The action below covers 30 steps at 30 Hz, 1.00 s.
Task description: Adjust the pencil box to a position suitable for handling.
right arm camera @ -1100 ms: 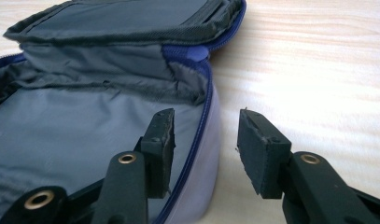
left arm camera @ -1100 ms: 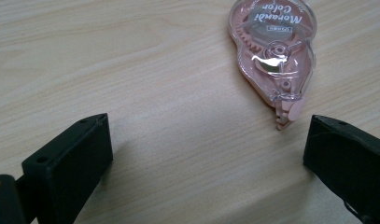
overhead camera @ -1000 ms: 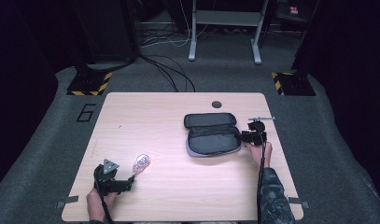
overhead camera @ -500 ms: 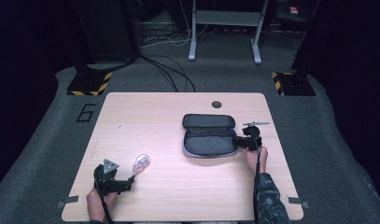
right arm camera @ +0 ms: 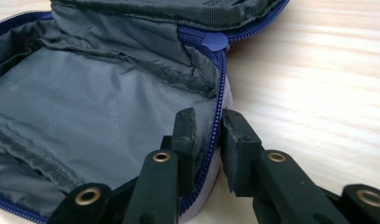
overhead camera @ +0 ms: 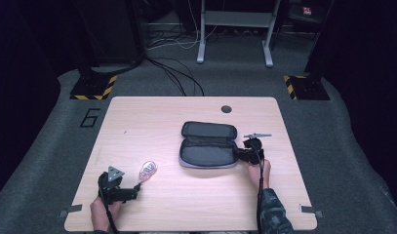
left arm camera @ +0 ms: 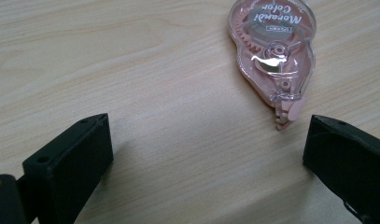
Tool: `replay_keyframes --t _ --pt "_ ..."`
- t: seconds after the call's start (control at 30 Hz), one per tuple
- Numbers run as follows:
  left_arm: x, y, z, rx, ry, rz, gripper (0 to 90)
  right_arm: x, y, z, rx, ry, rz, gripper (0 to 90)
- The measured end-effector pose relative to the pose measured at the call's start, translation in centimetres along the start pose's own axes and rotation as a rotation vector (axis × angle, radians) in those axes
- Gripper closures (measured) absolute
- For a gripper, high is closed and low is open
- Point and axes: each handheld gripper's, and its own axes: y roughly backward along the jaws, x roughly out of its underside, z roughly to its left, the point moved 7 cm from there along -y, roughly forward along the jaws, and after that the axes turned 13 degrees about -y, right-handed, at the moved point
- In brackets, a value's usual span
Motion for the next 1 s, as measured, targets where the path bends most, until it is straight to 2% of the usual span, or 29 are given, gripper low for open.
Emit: replay_keyframes --t 0.33,0.53,0.77,0.87,1.0 --pt "0.0 0.0 0.0 -0.001 0.000 0.001 1.5 1.5 -0.1 2.3 -0.031 0.063 0.011 74.5" --pt "0.0 0.0 0.0 0.000 0.000 0.000 1.6 2.0 0.0 3.0 -0.041 0.042 0.017 68.4" --pt "0.0 0.0 0.0 0.001 -0.001 0.000 1.6 2.2 0.7 3.6 -0.058 0.022 0.002 44.4" --pt "0.0 0.0 0.0 0.001 0.000 0.000 1.6 1.9 1.7 3.2 -0.046 0.019 -0.020 33.9" --pt "0.0 0.0 0.0 0.000 -0.001 0.000 1.6 1.8 2.6 2.4 -0.025 0.026 -0.030 27.0"
